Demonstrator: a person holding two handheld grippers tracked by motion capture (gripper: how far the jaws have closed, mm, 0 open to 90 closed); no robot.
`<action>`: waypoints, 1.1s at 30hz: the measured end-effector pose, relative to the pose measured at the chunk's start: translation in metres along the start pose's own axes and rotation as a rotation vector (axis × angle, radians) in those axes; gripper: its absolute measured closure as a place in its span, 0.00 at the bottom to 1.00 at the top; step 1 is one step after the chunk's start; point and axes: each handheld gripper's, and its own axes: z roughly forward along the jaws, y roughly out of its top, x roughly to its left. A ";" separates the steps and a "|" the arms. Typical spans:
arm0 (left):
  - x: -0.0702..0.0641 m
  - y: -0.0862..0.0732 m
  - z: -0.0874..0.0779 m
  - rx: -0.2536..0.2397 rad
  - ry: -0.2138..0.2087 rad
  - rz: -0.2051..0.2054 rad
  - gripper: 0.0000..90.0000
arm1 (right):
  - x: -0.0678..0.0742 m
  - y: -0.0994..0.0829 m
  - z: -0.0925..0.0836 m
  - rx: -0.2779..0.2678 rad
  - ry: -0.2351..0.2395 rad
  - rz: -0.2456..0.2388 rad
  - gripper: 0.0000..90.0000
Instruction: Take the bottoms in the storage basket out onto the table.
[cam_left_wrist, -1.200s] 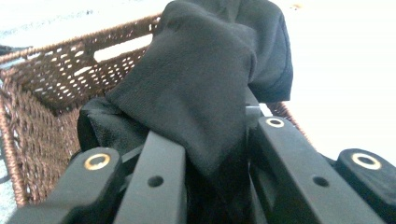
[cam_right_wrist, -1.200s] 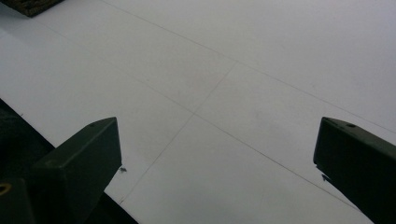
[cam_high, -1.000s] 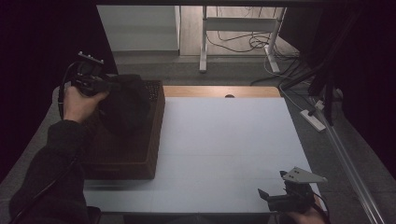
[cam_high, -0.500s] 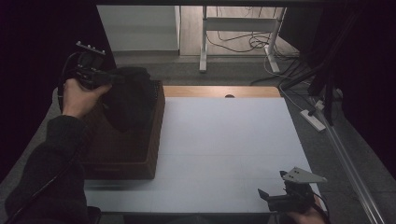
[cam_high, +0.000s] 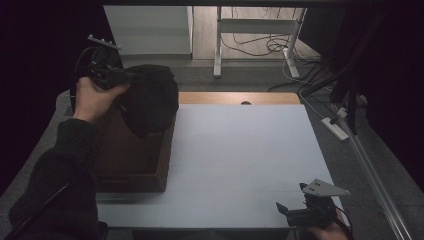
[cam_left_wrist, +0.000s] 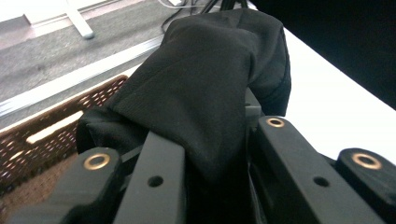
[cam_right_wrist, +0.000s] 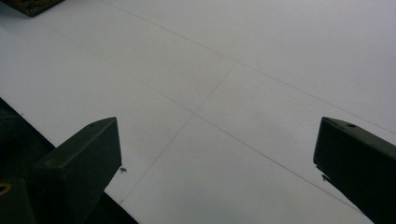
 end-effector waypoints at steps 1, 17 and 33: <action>-0.002 0.001 0.001 -0.003 -0.005 0.004 0.88 | 0.000 0.000 0.000 0.000 0.000 0.001 0.01; -0.037 0.026 0.021 -0.025 -0.071 0.076 0.88 | 0.000 0.000 0.000 -0.004 0.004 0.000 0.01; -0.070 0.042 0.054 -0.033 -0.168 0.128 0.88 | 0.000 0.000 -0.001 -0.006 0.006 0.002 0.01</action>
